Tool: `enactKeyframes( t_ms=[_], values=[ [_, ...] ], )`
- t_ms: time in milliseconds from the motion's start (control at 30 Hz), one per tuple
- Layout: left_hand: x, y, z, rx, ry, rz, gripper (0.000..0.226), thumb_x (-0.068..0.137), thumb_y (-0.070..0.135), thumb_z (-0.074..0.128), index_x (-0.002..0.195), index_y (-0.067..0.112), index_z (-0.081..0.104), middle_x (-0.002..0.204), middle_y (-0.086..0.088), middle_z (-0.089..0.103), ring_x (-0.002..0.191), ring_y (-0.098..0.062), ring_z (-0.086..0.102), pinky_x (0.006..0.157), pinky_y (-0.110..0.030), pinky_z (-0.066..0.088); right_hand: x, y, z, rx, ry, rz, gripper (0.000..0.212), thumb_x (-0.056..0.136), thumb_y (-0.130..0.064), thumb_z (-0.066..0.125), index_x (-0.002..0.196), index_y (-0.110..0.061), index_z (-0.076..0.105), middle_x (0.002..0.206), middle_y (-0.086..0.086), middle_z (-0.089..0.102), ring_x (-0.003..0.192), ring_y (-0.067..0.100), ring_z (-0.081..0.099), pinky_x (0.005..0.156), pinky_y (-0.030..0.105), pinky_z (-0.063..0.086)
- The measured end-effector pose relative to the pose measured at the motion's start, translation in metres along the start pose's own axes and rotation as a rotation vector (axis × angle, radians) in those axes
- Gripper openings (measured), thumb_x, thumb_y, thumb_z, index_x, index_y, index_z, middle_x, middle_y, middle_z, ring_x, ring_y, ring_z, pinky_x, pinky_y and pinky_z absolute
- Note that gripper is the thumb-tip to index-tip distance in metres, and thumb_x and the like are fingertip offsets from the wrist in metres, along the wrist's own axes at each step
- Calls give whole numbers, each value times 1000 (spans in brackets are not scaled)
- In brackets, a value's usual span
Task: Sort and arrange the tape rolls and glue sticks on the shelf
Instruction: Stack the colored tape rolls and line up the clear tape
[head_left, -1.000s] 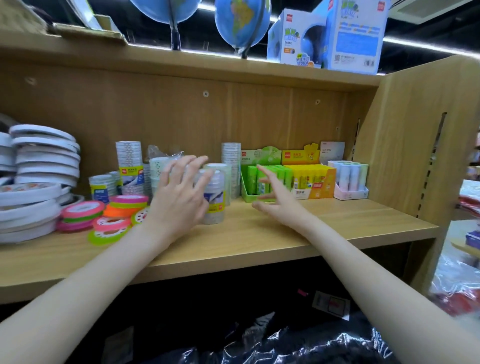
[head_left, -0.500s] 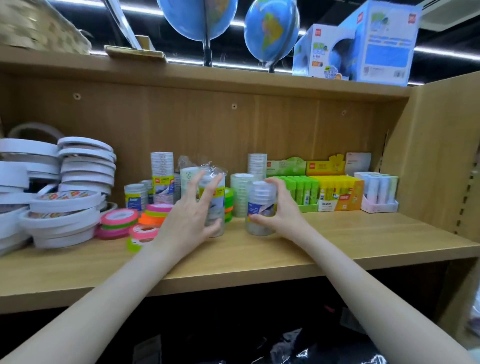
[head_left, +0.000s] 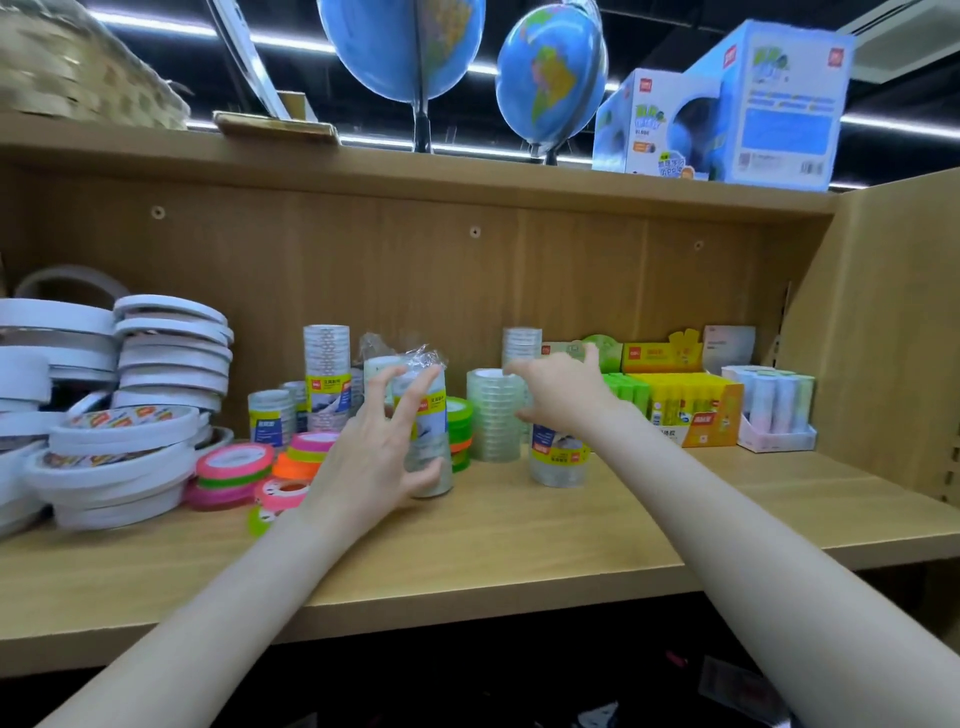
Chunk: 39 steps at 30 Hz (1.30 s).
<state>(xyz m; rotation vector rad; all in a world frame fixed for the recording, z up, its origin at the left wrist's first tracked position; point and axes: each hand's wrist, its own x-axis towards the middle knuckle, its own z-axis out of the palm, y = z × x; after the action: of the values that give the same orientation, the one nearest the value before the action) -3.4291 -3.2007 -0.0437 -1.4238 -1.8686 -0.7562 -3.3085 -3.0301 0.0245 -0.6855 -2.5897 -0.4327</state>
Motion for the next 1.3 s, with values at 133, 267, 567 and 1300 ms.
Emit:
enactKeyframes(
  t_ms=[133, 267, 567, 1300],
  values=[
    [0, 1, 1, -53, -22, -74, 88, 76, 29, 72, 146, 32, 17, 140, -4, 18, 74, -16, 49, 73, -24, 40, 14, -3, -7, 45, -73, -15, 43, 87, -23, 62, 127, -21, 48, 120, 8, 58, 117, 30, 50, 100, 47, 29],
    [0, 2, 0, -78, -46, -88, 87, 78, 29, 71, 145, 34, 16, 140, 0, 14, 74, -13, 48, 75, -22, 39, 25, -2, -8, 94, -25, -35, 33, 84, -16, 65, 116, -17, 57, 115, 7, 59, 115, 27, 50, 90, 40, 37],
    [1, 1, 0, -70, -62, -93, 86, 79, 32, 70, 146, 34, 15, 141, 4, 12, 75, -13, 50, 79, -28, 46, 37, 1, -7, 376, -218, -49, 41, 86, -10, 58, 126, -16, 53, 126, 9, 54, 112, 24, 52, 91, 34, 46],
    [-3, 7, -5, -183, -37, -7, 83, 74, 22, 75, 141, 34, 27, 140, 1, 22, 62, 2, 47, 73, -22, 42, 14, 23, -21, 431, -161, 84, 32, 73, -30, 75, 70, -17, 46, 73, -3, 50, 72, 16, 48, 56, 26, 37]
  ],
)
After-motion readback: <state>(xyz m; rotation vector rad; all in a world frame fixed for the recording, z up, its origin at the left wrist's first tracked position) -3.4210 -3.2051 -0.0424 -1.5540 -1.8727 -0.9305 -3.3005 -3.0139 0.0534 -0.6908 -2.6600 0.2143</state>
